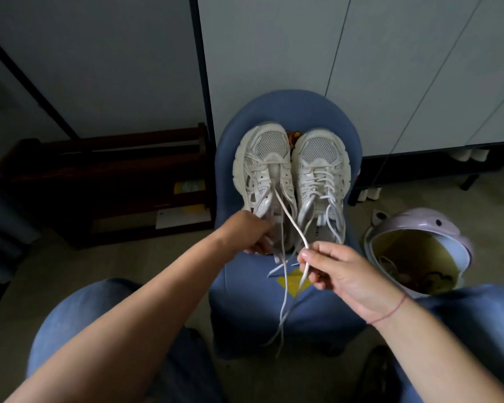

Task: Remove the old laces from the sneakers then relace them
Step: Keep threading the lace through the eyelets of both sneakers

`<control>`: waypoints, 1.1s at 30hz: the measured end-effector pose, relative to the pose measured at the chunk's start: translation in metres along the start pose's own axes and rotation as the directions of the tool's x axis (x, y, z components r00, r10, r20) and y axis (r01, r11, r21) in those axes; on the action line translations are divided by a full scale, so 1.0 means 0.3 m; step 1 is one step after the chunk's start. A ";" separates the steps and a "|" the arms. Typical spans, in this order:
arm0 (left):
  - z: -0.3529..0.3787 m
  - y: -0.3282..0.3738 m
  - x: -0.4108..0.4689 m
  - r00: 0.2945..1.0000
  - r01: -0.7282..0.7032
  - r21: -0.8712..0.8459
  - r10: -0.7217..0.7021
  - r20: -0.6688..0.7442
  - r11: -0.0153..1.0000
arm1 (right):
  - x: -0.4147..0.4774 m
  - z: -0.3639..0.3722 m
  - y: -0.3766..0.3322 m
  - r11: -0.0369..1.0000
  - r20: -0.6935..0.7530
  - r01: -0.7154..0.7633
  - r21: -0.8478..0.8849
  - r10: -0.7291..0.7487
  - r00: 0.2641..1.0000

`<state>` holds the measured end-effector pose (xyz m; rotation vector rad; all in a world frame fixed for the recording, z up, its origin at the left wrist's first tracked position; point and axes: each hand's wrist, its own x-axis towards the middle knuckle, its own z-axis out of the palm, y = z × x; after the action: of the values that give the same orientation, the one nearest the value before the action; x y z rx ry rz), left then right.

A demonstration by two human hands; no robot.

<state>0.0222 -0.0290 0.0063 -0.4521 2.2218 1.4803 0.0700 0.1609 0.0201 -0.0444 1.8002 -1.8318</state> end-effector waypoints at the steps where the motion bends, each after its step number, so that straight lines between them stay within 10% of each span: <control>1: 0.009 -0.002 0.000 1.000 -0.010 -0.034 0.010 -0.021 0.999 | -0.013 -0.008 0.006 1.000 0.001 -0.012 0.003 0.012 1.000; 14: 0.051 0.058 -0.033 0.989 -0.070 -0.442 0.121 0.087 0.894 | -0.097 -0.031 0.078 0.998 -0.030 -0.066 0.020 0.067 0.997; 23: -0.224 0.039 0.009 0.940 -0.189 -0.630 -0.047 -0.338 0.753 | -0.086 -0.084 0.074 0.997 -0.081 -0.062 0.046 0.066 0.995; 33: -0.227 0.068 0.050 0.837 -0.430 -0.536 0.097 -0.539 0.727 | -0.038 -0.245 0.031 0.820 -0.618 0.326 0.470 0.043 0.785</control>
<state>-0.0121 -0.0848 0.0376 -0.8006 2.1166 2.5596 0.0534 0.2332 0.0084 0.7315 1.5647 -2.6451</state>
